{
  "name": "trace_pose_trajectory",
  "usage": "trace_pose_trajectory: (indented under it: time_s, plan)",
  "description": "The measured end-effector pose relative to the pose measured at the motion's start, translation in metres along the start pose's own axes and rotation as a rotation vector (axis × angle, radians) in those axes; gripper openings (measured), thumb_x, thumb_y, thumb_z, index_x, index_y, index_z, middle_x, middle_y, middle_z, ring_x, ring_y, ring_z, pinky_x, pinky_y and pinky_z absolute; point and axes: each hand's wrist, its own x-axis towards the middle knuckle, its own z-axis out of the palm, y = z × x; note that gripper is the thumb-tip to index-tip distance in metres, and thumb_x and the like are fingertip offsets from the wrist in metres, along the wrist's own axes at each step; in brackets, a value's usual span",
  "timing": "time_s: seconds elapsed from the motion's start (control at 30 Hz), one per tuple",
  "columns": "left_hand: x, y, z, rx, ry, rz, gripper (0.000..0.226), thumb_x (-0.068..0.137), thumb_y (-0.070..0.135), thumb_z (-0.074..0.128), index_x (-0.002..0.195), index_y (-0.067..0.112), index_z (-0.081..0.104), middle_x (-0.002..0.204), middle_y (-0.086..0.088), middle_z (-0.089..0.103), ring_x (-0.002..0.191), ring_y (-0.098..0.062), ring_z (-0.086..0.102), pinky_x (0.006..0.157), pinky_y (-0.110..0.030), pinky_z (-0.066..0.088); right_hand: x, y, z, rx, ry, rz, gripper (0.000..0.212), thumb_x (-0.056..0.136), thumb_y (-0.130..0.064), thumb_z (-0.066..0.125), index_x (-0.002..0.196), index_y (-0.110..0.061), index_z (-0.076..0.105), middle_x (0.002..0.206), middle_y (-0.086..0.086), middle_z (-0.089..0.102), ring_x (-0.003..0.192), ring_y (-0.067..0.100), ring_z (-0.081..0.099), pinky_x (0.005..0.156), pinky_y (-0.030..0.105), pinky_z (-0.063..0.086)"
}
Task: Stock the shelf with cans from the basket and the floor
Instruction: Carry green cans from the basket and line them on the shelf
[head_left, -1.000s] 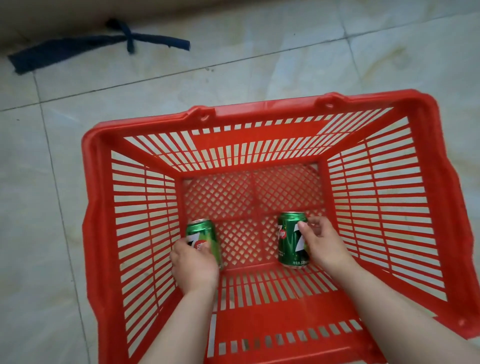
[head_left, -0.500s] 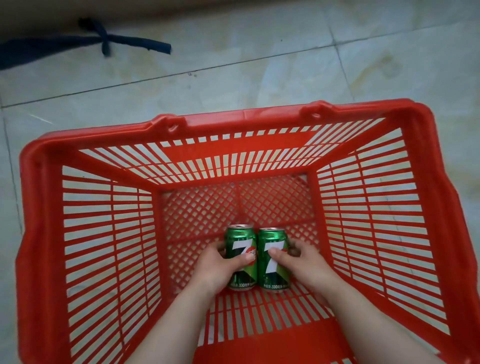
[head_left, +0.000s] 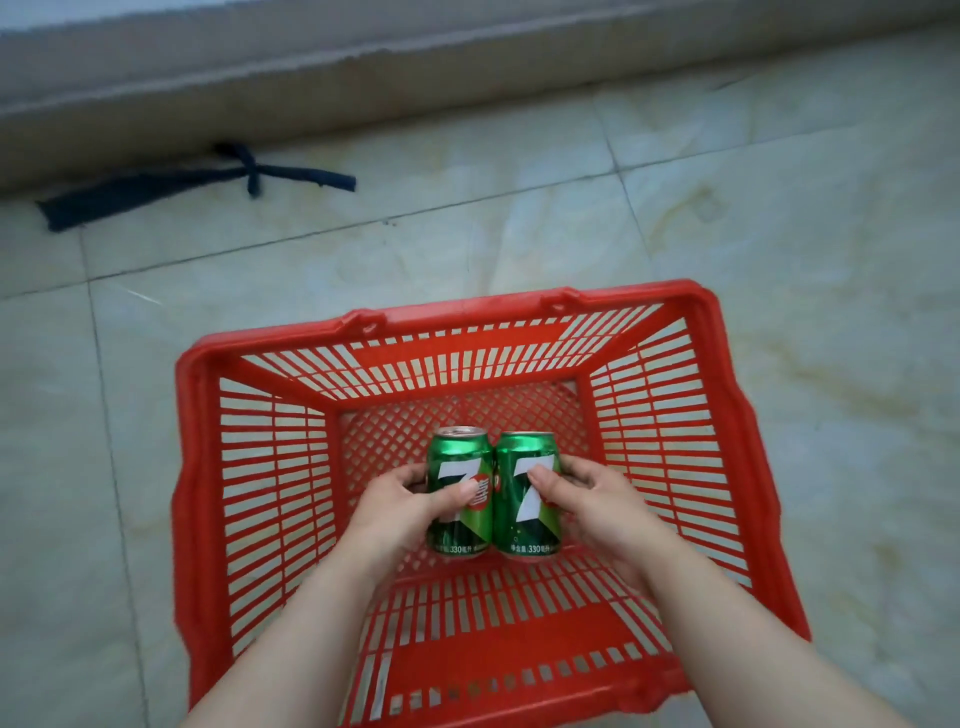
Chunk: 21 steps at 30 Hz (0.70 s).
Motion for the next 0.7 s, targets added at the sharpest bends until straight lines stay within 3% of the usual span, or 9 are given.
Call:
trace_pose_trajectory:
  time_s: [0.1, 0.23, 0.37, 0.5, 0.57, 0.7]
  plan:
    - [-0.044, 0.041, -0.008, -0.009, -0.011, 0.059, 0.036, 0.073, 0.028, 0.081, 0.101, 0.021, 0.061, 0.087, 0.010, 0.068, 0.076, 0.004, 0.060, 0.058, -0.010, 0.037, -0.042, -0.040, 0.001, 0.041, -0.002, -0.033, 0.041, 0.083, -0.027, 0.074, 0.121, -0.012, 0.064, 0.104, 0.004, 0.077, 0.097, 0.020, 0.073, 0.085, 0.039, 0.059]
    - [-0.115, 0.107, -0.016, 0.006, -0.004, 0.141, 0.041, 0.067, 0.029, 0.084, 0.102, 0.012, 0.070, 0.090, -0.001, 0.077, 0.081, -0.012, 0.072, 0.067, -0.019, 0.051, -0.110, -0.099, 0.005, 0.108, -0.037, -0.078, 0.036, 0.084, -0.029, 0.071, 0.116, -0.013, 0.067, 0.102, 0.004, 0.077, 0.088, 0.016, 0.073, 0.067, 0.027, 0.056]
    - [-0.194, 0.170, -0.022, 0.008, 0.015, 0.219, 0.048, 0.059, 0.039, 0.086, 0.098, 0.012, 0.074, 0.086, -0.001, 0.078, 0.085, -0.019, 0.074, 0.080, -0.030, 0.055, -0.187, -0.161, 0.008, 0.202, -0.089, -0.143, 0.015, 0.090, -0.021, 0.064, 0.101, -0.012, 0.069, 0.078, 0.000, 0.077, 0.064, 0.009, 0.072, 0.052, 0.021, 0.055]
    - [-0.274, 0.233, -0.031, 0.025, 0.011, 0.280, 0.083, 0.039, 0.062, 0.085, 0.105, 0.014, 0.071, 0.095, -0.003, 0.077, 0.091, -0.023, 0.073, 0.095, -0.043, 0.053, -0.266, -0.226, 0.011, 0.212, -0.107, -0.237, 0.039, 0.080, -0.027, 0.068, 0.110, -0.002, 0.067, 0.087, 0.008, 0.076, 0.069, 0.015, 0.072, 0.059, 0.029, 0.059]
    - [-0.315, 0.263, -0.033, 0.024, 0.009, 0.317, 0.090, 0.035, 0.067, 0.083, 0.106, 0.013, 0.069, 0.098, -0.005, 0.077, 0.093, -0.025, 0.073, 0.096, -0.047, 0.053, -0.307, -0.256, 0.013, 0.208, -0.094, -0.282, 0.041, 0.083, -0.025, 0.067, 0.113, 0.004, 0.065, 0.086, 0.011, 0.075, 0.068, 0.016, 0.071, 0.059, 0.031, 0.060]
    - [-0.399, 0.316, -0.036, 0.013, 0.041, 0.416, 0.096, 0.034, 0.076, 0.082, 0.109, 0.018, 0.069, 0.105, -0.002, 0.075, 0.102, -0.026, 0.069, 0.099, -0.049, 0.050, -0.392, -0.312, 0.017, 0.182, -0.082, -0.353, 0.059, 0.072, -0.035, 0.071, 0.115, 0.005, 0.064, 0.104, 0.017, 0.073, 0.084, 0.026, 0.069, 0.072, 0.039, 0.061]
